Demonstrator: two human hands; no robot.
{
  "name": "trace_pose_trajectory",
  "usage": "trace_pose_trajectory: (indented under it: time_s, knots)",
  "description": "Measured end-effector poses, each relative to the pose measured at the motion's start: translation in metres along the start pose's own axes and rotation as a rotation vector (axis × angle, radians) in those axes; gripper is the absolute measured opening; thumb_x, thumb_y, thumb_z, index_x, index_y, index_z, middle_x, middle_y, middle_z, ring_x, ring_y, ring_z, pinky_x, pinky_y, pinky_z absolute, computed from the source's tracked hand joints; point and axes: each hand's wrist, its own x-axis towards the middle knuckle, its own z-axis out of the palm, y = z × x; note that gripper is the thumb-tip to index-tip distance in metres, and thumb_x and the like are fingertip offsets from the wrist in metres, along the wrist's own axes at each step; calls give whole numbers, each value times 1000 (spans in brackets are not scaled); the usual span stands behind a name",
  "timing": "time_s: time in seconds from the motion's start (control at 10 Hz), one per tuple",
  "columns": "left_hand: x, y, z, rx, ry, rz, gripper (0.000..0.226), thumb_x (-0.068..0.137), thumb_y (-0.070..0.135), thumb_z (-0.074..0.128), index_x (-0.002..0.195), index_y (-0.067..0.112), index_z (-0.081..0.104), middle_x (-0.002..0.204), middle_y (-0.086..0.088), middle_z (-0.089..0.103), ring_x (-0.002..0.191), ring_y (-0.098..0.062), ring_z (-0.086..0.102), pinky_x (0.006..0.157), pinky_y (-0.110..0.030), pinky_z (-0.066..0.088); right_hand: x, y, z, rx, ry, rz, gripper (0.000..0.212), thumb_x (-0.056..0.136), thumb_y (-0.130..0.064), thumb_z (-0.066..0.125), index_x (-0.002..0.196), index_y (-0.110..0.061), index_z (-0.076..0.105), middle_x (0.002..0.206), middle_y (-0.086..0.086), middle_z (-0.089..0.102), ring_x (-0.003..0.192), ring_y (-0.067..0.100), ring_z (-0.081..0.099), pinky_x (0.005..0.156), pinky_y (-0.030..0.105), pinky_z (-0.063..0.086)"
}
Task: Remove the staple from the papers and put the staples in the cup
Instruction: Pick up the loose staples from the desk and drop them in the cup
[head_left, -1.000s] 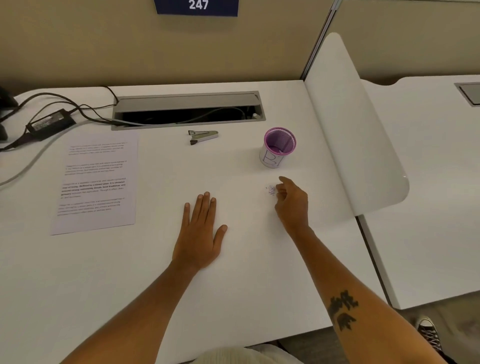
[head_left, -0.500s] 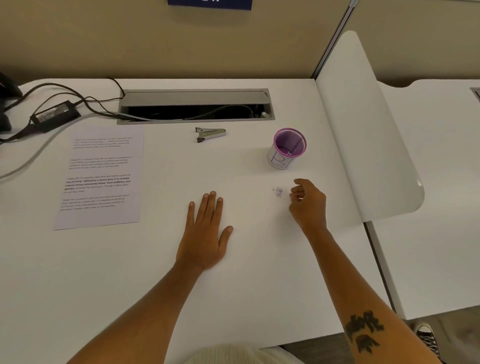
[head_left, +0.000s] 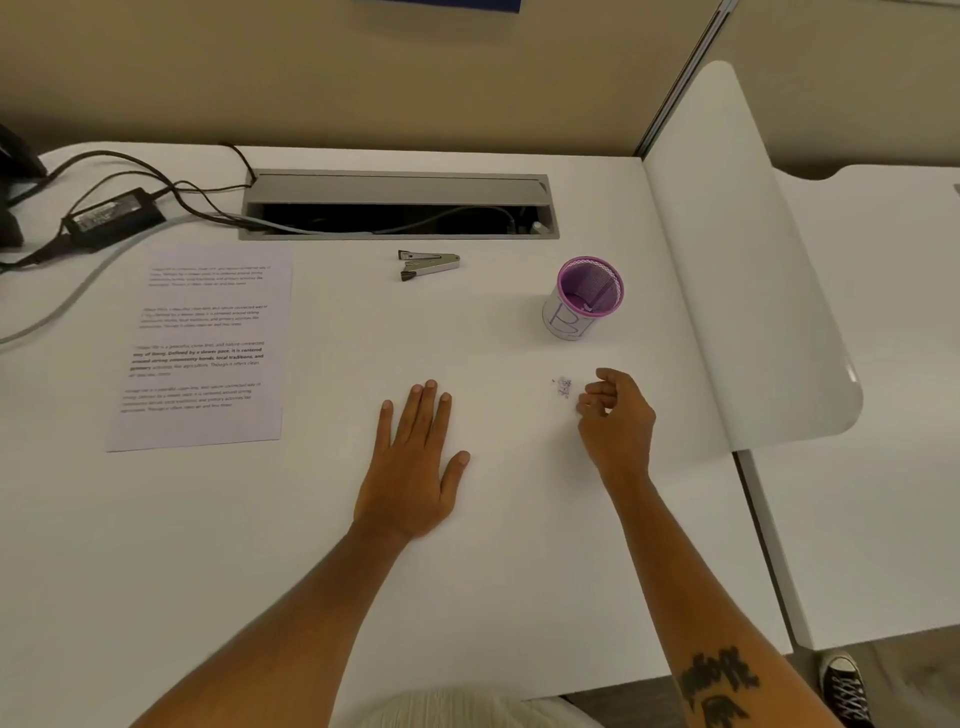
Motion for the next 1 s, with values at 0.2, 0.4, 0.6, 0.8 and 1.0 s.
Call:
trace_pose_trajectory:
  time_s: [0.2,0.4,0.6,0.8,1.0]
  knots:
    - [0,0,0,9,-20,-4,76,111,55,25,172,13,5,181,-9,-3,168,-25,-6,135,-58,7,5,-3,8,18,-31,-8,35,91,3,69,123,-11,67,107,1,74,97,14,73,92,24,60]
    - [0,0,0,0,-4,-3,76,111,55,27,172,12,8,181,-10,0,168,-26,-3,135,-58,8,15,-3,6,-289,-207,-343,39,88,0,76,125,-10,70,124,4,66,106,20,66,93,25,58]
    - [0,0,0,6,-9,-5,76,111,54,26,172,12,7,181,-10,-1,168,-25,-5,135,-58,8,18,-6,18,-641,-324,-551,29,91,8,69,117,-3,77,119,14,70,109,32,64,83,26,48]
    - [0,0,0,16,-22,-9,77,111,55,23,172,13,3,181,-9,-4,168,-25,-8,135,-57,6,24,-7,22,-675,-342,-576,21,84,13,73,97,-1,81,92,11,70,82,30,66,66,27,49]
    - [0,0,0,10,-23,-10,76,111,55,23,172,13,3,181,-9,-5,168,-24,-9,136,-57,4,30,-7,23,-703,-374,-590,19,85,10,71,98,-1,81,88,15,73,79,33,69,71,35,58]
